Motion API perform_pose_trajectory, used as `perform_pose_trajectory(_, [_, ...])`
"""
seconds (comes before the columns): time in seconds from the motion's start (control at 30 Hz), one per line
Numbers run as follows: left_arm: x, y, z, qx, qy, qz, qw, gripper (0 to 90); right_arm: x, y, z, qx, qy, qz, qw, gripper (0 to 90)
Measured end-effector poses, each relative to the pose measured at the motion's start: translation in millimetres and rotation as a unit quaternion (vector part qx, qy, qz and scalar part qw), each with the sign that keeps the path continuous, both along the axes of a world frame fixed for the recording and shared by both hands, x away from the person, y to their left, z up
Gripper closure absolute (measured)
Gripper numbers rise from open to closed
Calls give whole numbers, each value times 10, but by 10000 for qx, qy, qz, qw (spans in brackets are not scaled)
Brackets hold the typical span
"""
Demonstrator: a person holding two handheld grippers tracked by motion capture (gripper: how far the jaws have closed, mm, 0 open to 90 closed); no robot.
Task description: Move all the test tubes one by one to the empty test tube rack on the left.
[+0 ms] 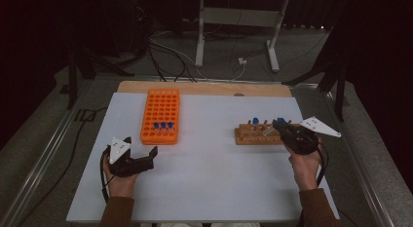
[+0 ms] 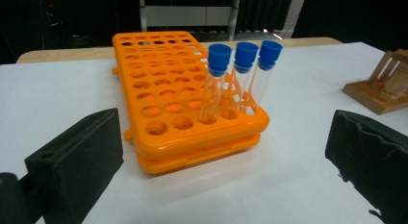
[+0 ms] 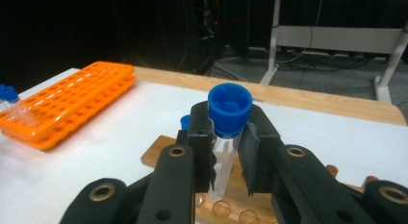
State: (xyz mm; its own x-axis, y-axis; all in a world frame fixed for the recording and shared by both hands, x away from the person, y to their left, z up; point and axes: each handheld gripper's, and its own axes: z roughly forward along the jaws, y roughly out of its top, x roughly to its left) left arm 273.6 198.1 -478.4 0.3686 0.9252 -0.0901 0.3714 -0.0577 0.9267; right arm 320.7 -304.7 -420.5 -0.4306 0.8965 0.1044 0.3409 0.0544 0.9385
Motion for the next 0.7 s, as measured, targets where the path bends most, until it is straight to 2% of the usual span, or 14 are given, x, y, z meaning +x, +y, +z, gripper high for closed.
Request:
perform_pose_trajectory(0.13, [-1,-80,30,61,-32,-124,9999,8,17,37,-12,-12,73,98,9999,767])
perform_pose_trajectory(0.27, [24,-213,66,156,-32,-349,9993,8,17,94,-5,-67,155,266,9995,767])
perform_pose_trajectory(0.4, [44,-348,111,345,-46,-567,9978,8,11,136,8,-81,182,403,9990,766])
perform_pose_trajectory(0.7, [141,-640,223,418,-118,-927,9947,8,-9,205,6,19,279,540,9981,766])
